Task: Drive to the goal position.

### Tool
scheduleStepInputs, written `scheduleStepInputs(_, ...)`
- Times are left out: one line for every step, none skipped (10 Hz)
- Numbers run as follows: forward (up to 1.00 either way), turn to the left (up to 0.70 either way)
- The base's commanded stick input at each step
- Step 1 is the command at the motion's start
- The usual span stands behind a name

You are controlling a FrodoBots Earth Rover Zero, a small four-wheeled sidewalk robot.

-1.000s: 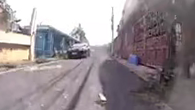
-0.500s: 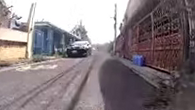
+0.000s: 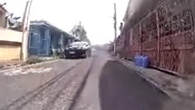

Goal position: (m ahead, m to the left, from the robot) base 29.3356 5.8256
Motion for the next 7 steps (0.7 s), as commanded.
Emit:
scheduleStepInputs(1.0,0.0)
scheduleStepInputs(1.0,0.0)
scheduleStepInputs(1.0,0.0)
scheduleStepInputs(1.0,0.0)
scheduleStepInputs(1.0,0.0)
scheduleStepInputs(1.0,0.0)
scheduleStepInputs(1.0,0.0)
